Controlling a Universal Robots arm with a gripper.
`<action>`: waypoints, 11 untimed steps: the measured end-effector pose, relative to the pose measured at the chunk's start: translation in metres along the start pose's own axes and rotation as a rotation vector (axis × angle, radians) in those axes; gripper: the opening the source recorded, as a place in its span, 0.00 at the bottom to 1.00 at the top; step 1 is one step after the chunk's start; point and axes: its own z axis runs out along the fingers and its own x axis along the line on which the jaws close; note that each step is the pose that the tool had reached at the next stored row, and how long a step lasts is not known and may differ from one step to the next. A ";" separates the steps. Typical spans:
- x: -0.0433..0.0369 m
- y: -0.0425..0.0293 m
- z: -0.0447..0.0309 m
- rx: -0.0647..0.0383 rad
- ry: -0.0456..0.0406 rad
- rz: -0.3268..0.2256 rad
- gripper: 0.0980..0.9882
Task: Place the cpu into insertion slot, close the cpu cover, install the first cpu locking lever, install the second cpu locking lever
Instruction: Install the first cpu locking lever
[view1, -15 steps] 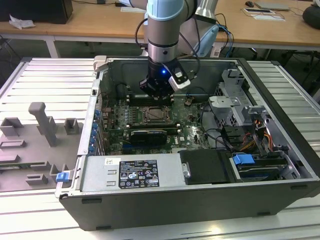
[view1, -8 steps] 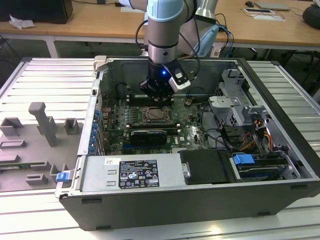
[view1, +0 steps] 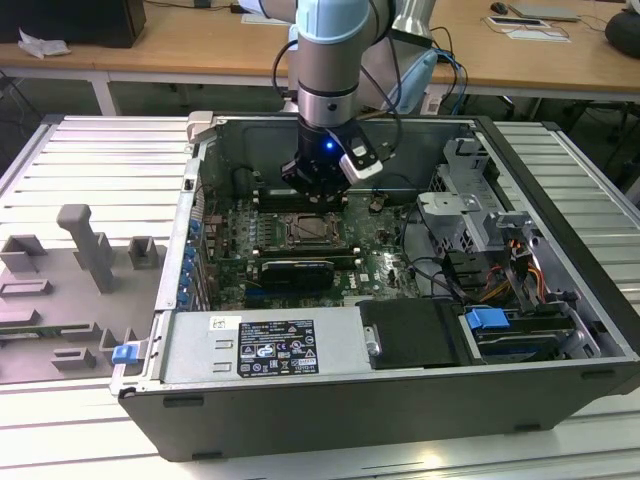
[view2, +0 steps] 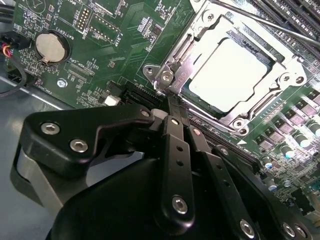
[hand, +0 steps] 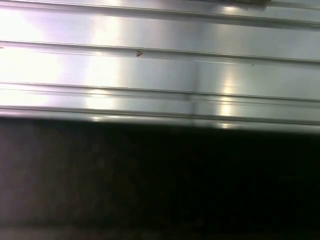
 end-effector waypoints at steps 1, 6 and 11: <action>-0.0001 0.0001 -0.0016 0.000 -0.0001 0.000 0.01; -0.0005 0.0005 -0.0114 0.000 0.0001 0.000 0.01; -0.0004 -0.0019 -0.0117 0.000 0.0003 0.000 0.01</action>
